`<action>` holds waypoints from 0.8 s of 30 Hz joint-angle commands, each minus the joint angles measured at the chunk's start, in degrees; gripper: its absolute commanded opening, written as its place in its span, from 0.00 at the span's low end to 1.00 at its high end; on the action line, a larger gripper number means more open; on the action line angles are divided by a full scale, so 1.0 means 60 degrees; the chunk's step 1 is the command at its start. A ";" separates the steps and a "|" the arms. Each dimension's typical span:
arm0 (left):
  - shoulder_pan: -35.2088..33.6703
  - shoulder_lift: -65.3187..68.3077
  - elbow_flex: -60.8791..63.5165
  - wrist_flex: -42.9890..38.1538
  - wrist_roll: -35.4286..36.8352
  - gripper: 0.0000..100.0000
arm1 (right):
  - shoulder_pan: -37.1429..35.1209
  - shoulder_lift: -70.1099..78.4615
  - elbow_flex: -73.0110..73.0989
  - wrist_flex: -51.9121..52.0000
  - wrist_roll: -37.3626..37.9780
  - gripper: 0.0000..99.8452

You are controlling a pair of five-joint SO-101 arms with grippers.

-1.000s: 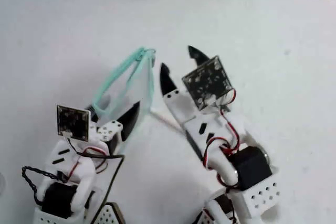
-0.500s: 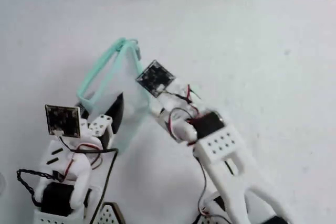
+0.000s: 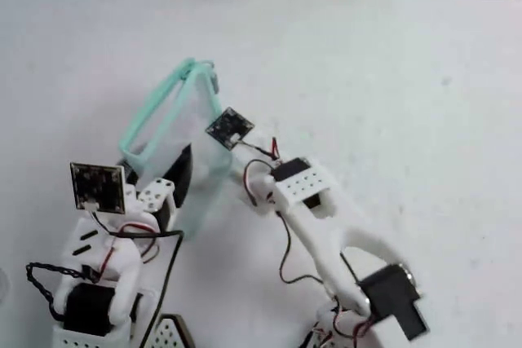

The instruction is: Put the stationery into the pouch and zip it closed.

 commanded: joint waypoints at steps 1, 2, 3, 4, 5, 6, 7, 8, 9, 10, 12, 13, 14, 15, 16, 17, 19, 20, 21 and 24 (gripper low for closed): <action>-0.0066 -0.0095 -0.0088 -0.0264 -0.0015 0.21 | 0.0125 0.0813 -0.0747 -0.0066 -0.0029 0.21; -0.0066 -0.0095 -0.0088 -0.0264 -0.0015 0.21 | 0.0110 0.1048 -0.0908 0.0037 -0.0029 0.21; -0.0066 -0.0095 -0.0088 -0.0264 -0.0015 0.21 | 0.0110 0.1194 -0.1172 0.0242 -0.0029 0.19; -0.0066 -0.0095 -0.0088 -0.0249 -0.0015 0.21 | 0.0110 0.1341 -0.1407 0.0418 -0.0029 0.17; -0.0066 -0.0095 -0.0088 -0.0234 -0.0015 0.21 | 0.0110 0.1443 -0.1538 0.0491 -0.0029 0.13; -0.0066 -0.0095 -0.0088 -0.0234 -0.0015 0.21 | 0.0110 0.1560 -0.1612 0.0491 -0.0029 0.08; -0.0066 -0.0095 -0.0088 -0.0234 -0.0015 0.21 | 0.0110 0.1590 -0.1626 0.0476 -0.0029 0.03; -0.0066 -0.0095 -0.0088 -0.0220 -0.0015 0.21 | 0.0110 0.1648 -0.1641 0.0462 -0.0088 0.01; -0.0066 -0.0095 -0.0088 -0.0220 -0.0015 0.21 | 0.0154 0.1619 -0.1641 0.0505 -0.0103 0.03; -0.0066 -0.0095 -0.0088 -0.0220 -0.0015 0.21 | 0.0198 0.1546 -0.1626 0.0520 -0.0103 0.03; -0.0066 -0.0095 -0.0088 -0.0220 -0.0015 0.21 | 0.0535 0.1165 -0.1597 0.0667 -0.0103 0.02; -0.0066 -0.0095 -0.0088 -0.0205 -0.0015 0.21 | 0.0784 0.0813 -0.1626 0.0901 -0.0117 0.02; -0.0051 -0.0095 -0.0088 -0.0205 -0.0015 0.21 | 0.1004 0.0359 -0.1626 0.1077 -0.0117 0.02; -0.0037 -0.0095 -0.0088 -0.0205 -0.0015 0.22 | 0.1209 -0.0183 -0.1612 0.1238 -0.0117 0.02; -0.0007 -0.0095 -0.0088 -0.0205 -0.0015 0.22 | 0.1399 -0.0799 -0.1568 0.1385 -0.0117 0.02; 0.0007 -0.0095 -0.0088 -0.0205 -0.0015 0.22 | 0.1560 -0.1443 -0.1553 0.1604 -0.0117 0.02; 0.0007 -0.0095 -0.0088 -0.0190 0.0000 0.25 | 0.1766 -0.2791 -0.1568 0.2103 -0.0117 0.02; 0.0007 -0.0095 -0.0088 -0.0176 0.0000 0.25 | 0.1810 -0.3553 -0.1582 0.2308 -0.0117 0.02; 0.0007 -0.0095 -0.0088 -0.0103 0.0000 0.26 | 0.1810 -0.4330 -0.1582 0.2425 -0.0117 0.02; 0.0022 -0.0095 -0.0147 0.0000 0.0000 0.26 | 0.1663 -0.6703 -0.1612 0.2440 -0.0117 0.02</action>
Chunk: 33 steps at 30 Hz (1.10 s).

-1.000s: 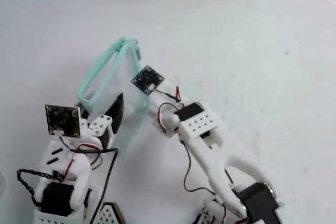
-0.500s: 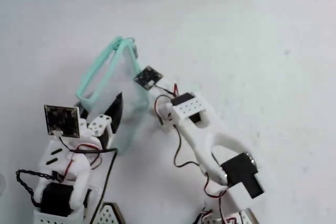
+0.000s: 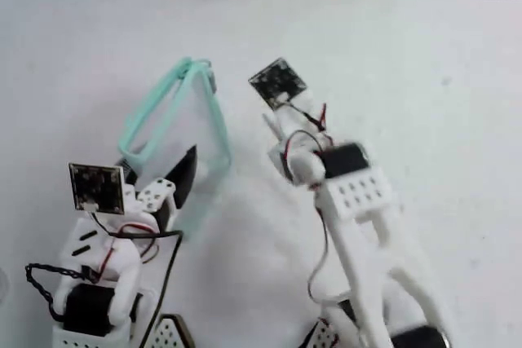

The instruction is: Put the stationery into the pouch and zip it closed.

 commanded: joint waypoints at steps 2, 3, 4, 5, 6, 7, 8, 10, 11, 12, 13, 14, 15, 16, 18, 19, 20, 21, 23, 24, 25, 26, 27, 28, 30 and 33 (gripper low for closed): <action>0.0066 -0.0095 -0.0147 0.0000 0.0000 0.26 | -0.0462 -0.3963 -0.0425 -0.0037 -0.0029 0.02; 0.0139 -0.0095 -0.0147 0.0000 -0.0015 0.26 | -0.0769 -0.4637 -0.0527 -0.0066 -0.0029 0.02; 0.0330 -0.0095 -0.0147 0.0015 -0.0059 0.26 | -0.1165 -0.5282 -0.0645 -0.0139 -0.0029 0.02; 0.0593 -0.0095 -0.0147 0.0059 -0.0088 0.26 | -0.1604 -0.5883 -0.0733 -0.0286 -0.0029 0.02; 0.0872 -0.0095 -0.0147 0.0205 -0.0147 0.26 | -0.2073 -0.6410 -0.0762 -0.0564 -0.0029 0.02; 0.1165 -0.0095 -0.0147 0.0322 -0.0337 0.26 | -0.2527 -0.6806 -0.0791 -0.0960 -0.0029 0.02; 0.1458 -0.0095 -0.0147 0.0425 -0.0615 0.26 | -0.2923 -0.7070 -0.0806 -0.1443 -0.0029 0.02; 0.1971 -0.0095 -0.0132 0.0571 -0.1011 0.26 | -0.3363 -0.7187 -0.0850 -0.2513 -0.0029 0.02; 0.2190 -0.0095 -0.0132 0.0659 -0.1114 0.26 | -0.3407 -0.7114 -0.0908 -0.3026 -0.0029 0.02; 0.2352 -0.0095 -0.0132 0.0703 -0.1128 0.26 | -0.3421 -0.6996 -0.0982 -0.3421 -0.0073 0.02; 0.2425 -0.0095 -0.0132 0.0703 -0.1114 0.26 | -0.3421 -0.6806 -0.1099 -0.3729 -0.0073 0.02; 0.2454 -0.0095 -0.0132 0.0689 -0.1114 0.26 | -0.3421 -0.6571 -0.1260 -0.3949 -0.0088 0.02; 0.2484 -0.0095 -0.0132 0.0689 -0.1114 0.26 | -0.3451 -0.6308 -0.1495 -0.4095 -0.0103 0.02; 0.2513 -0.0095 -0.0103 0.0645 -0.1128 0.26 | -0.3465 -0.5971 -0.1773 -0.4212 -0.0176 0.02; 0.2527 -0.0095 -0.0103 0.0630 -0.1114 0.26 | -0.3773 -0.5223 -0.2520 -0.4286 -0.0718 0.02; 0.2527 -0.0095 -0.0103 0.0630 -0.1114 0.26 | -0.3919 -0.4842 -0.2842 -0.4168 -0.0952 0.02; 0.2527 -0.0095 -0.0103 0.0630 -0.1114 0.26 | -0.4022 -0.4491 -0.3121 -0.3949 -0.1143 0.02; 0.2527 -0.0095 -0.0103 0.0615 -0.1114 0.26 | -0.4125 -0.4154 -0.3282 -0.3788 -0.1319 0.02; 0.2527 -0.0095 -0.0103 0.0615 -0.1114 0.26 | -0.4374 -0.3612 -0.3326 -0.3700 -0.1451 0.02; 0.2527 -0.0095 -0.0103 0.0615 -0.1114 0.26 | -0.4491 -0.3407 -0.3326 -0.3714 -0.1451 0.02; 0.2527 -0.0095 -0.0103 0.0615 -0.1114 0.26 | -0.4564 -0.3201 -0.3311 -0.3802 -0.1451 0.02; 0.2513 -0.0095 -0.0103 0.0615 -0.1128 0.26 | -0.4608 -0.3011 -0.3297 -0.3949 -0.1451 0.02; 0.2484 -0.0095 -0.0088 0.0615 -0.1128 0.26 | -0.4623 -0.2850 -0.3267 -0.4007 -0.1451 0.02; 0.2440 -0.0095 -0.0088 0.0615 -0.1114 0.26 | -0.4608 -0.2777 -0.3136 -0.4095 -0.1451 0.02; 0.2440 -0.0095 -0.0088 0.0615 -0.1114 0.26 | -0.4593 -0.2718 -0.2799 -0.4139 -0.1451 0.02; 0.2440 -0.0095 -0.0088 0.0615 -0.1114 0.26 | -0.4608 -0.2952 -0.1934 -0.4168 -0.1451 0.02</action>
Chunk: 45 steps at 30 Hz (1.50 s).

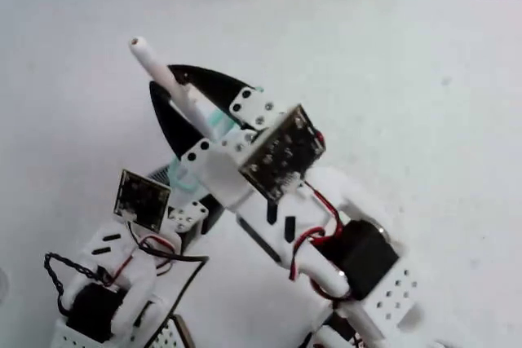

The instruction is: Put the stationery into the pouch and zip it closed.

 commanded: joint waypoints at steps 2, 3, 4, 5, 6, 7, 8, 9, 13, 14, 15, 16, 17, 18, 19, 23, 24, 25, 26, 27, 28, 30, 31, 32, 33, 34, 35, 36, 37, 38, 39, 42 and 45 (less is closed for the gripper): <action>0.0037 0.0007 -0.0073 -0.0103 -0.0059 0.26 | -0.0051 -0.0418 0.1099 -0.0212 -0.0103 0.02; 0.0037 0.0007 -0.0073 -0.0176 -0.0059 0.26 | -0.0037 -0.0564 0.1436 -0.0212 -0.0059 0.02; -0.0037 0.0007 -0.0059 -0.0190 -0.0059 0.26 | -0.0022 -0.0740 0.1744 -0.0212 -0.0029 0.02; -0.0183 0.0007 -0.0059 -0.0205 -0.0044 0.26 | -0.0022 -0.0901 0.1993 -0.0212 -0.0029 0.02; -0.0300 0.0007 -0.0059 -0.0264 -0.0044 0.26 | -0.0022 -0.1077 0.2198 -0.0183 -0.0015 0.02; -0.0403 0.0007 -0.0059 -0.0308 -0.0044 0.26 | -0.0022 -0.1223 0.2330 -0.0139 0.0000 0.02; -0.0505 0.0007 -0.0059 -0.0366 -0.0044 0.26 | -0.0022 -0.1341 0.2403 -0.0066 0.0059 0.02; -0.0564 0.0007 -0.0059 -0.0381 -0.0044 0.26 | -0.0022 -0.1429 0.2418 0.0110 0.0234 0.02; -0.0579 0.0007 -0.0044 -0.0366 -0.0029 0.26 | -0.0022 -0.1766 0.2344 0.0842 0.0645 0.16; -0.0579 0.0007 -0.0029 -0.0366 -0.0029 0.26 | -0.0022 -0.1853 0.2344 0.0901 0.0645 0.21; -0.0579 0.0007 0.0029 -0.0396 -0.0029 0.26 | -0.0022 -0.1897 0.2359 0.0960 0.0645 0.25; -0.0579 0.0007 0.0073 -0.0410 -0.0029 0.26 | -0.0022 -0.1971 0.2359 0.1004 0.0645 0.28; -0.0564 0.0007 0.0132 -0.0498 -0.0029 0.26 | -0.0022 -0.2029 0.2344 0.1018 0.0645 0.28; -0.0564 0.0007 0.0147 -0.0571 -0.0029 0.26 | -0.0022 -0.2073 0.2330 0.1018 0.0659 0.28; -0.0564 0.0007 0.0147 -0.0571 -0.0029 0.26 | -0.0022 -0.2073 0.2271 0.1018 0.0659 0.28; -0.0564 0.0007 0.0147 -0.0542 -0.0029 0.26 | 0.0535 -0.2015 0.1729 0.1077 0.0630 0.25; -0.0549 0.0007 0.0147 -0.0527 -0.0029 0.26 | 0.0886 -0.2000 0.1495 0.1077 0.0615 0.25; -0.0535 0.0007 0.0147 -0.0527 -0.0029 0.26 | 0.1385 -0.1941 0.1260 0.1077 0.0381 0.25; -0.0520 0.0007 0.0147 -0.0527 -0.0029 0.26 | 0.1956 -0.1795 0.1026 0.1077 -0.0073 0.24; -0.0505 0.0007 0.0147 -0.0527 -0.0029 0.25 | 0.2542 -0.1575 0.0777 0.1121 -0.0630 0.24; -0.0505 0.0007 0.0147 -0.0527 -0.0029 0.25 | 0.3114 -0.1282 0.0498 0.1282 -0.1114 0.24; -0.0505 0.0007 0.0147 -0.0527 -0.0044 0.22 | 0.4051 -0.0491 -0.0117 0.1824 -0.1861 0.24; -0.0491 0.0007 0.0147 -0.0527 -0.0059 0.20 | 0.4388 -0.0051 -0.0454 0.2176 -0.1978 0.24; -0.0491 0.0007 0.0147 -0.0527 -0.0073 0.18 | 0.4652 0.0403 -0.0821 0.2557 -0.1978 0.24; -0.0491 0.0007 0.0147 -0.0527 -0.0103 0.17 | 0.4901 0.0813 -0.1128 0.2908 -0.1978 0.24; -0.0491 0.0007 0.0147 -0.0527 -0.0103 0.16 | 0.5106 0.1165 -0.1377 0.3260 -0.1919 0.24; -0.0491 0.0007 0.0147 -0.0527 -0.0103 0.15 | 0.5297 0.1487 -0.1509 0.3582 -0.1685 0.24; -0.0491 -0.0007 0.0147 -0.0527 -0.0103 0.15 | 0.5385 0.1751 -0.1582 0.3875 -0.1304 0.24; -0.0491 -0.0007 0.0147 -0.0542 -0.0103 0.15 | 0.5370 0.1897 -0.1582 0.4095 -0.0982 0.24; -0.0491 -0.0007 0.0147 -0.0557 -0.0103 0.15 | 0.5194 0.1956 -0.1538 0.4330 -0.0733 0.24; -0.0491 -0.0007 0.0147 -0.0571 -0.0103 0.15 | 0.4916 0.1941 -0.1377 0.4505 -0.0586 0.22; -0.0491 -0.0007 0.0147 -0.0571 -0.0103 0.15 | 0.3949 0.1385 -0.0542 0.4432 -0.0293 0.13; -0.0491 -0.0007 0.0147 -0.0571 -0.0103 0.15 | 0.3143 0.0520 0.1055 0.3143 -0.0073 0.15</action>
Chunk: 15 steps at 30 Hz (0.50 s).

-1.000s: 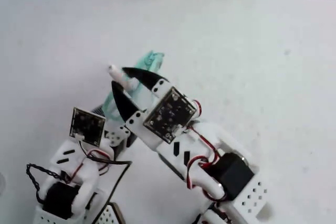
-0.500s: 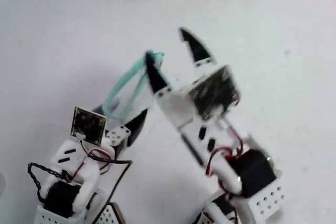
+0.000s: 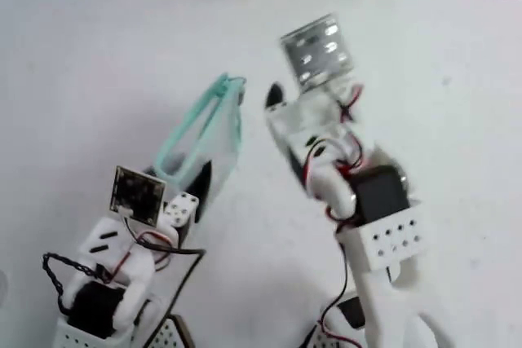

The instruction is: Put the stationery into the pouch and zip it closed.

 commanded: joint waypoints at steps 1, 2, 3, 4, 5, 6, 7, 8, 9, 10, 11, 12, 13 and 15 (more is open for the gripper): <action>0.0037 -0.0037 -0.0044 -0.0234 -0.0103 0.15 | -0.0799 -0.0960 0.1568 -0.1531 0.0322 0.17; 0.0037 -0.0037 -0.0044 -0.0220 -0.0103 0.15 | -0.0945 -0.1165 0.2139 -0.2059 0.0454 0.18; 0.0037 -0.0037 -0.0044 -0.0220 -0.0103 0.15 | -0.1048 -0.1297 0.2681 -0.2527 0.0571 0.19; 0.0037 -0.0037 -0.0044 -0.0220 -0.0103 0.15 | -0.1121 -0.1341 0.3150 -0.2923 0.0659 0.19; 0.0037 -0.0037 -0.0044 -0.0220 -0.0103 0.15 | -0.1165 -0.1341 0.3487 -0.3260 0.0703 0.19; 0.0037 -0.0037 -0.0044 -0.0220 -0.0103 0.15 | -0.1194 -0.1341 0.3766 -0.3553 0.0718 0.19; 0.0037 -0.0037 -0.0044 -0.0220 -0.0103 0.15 | -0.1194 -0.1341 0.3971 -0.3802 0.0718 0.19; 0.0037 -0.0037 -0.0044 -0.0234 -0.0103 0.15 | -0.1179 -0.1341 0.4073 -0.3993 0.0718 0.19; 0.0037 -0.0037 -0.0044 -0.0234 -0.0103 0.14 | -0.1179 -0.1341 0.4117 -0.4139 0.0718 0.19; 0.0037 -0.0037 -0.0044 -0.0234 -0.0103 0.14 | -0.1194 -0.1341 0.4132 -0.4242 0.0718 0.19; 0.0037 -0.0037 -0.0044 -0.0220 -0.0103 0.14 | -0.1209 -0.1341 0.4132 -0.4359 0.0718 0.19; 0.0037 -0.0037 -0.0044 -0.0220 -0.0103 0.14 | -0.1209 -0.1341 0.4132 -0.4535 0.0718 0.19; 0.0051 -0.0037 -0.0044 -0.0220 -0.0103 0.14 | -0.1209 -0.1326 0.4147 -0.4769 0.0718 0.19; 0.0212 -0.0037 -0.0044 -0.0205 -0.0103 0.14 | -0.1136 -0.1092 0.4147 -0.5194 0.0733 0.19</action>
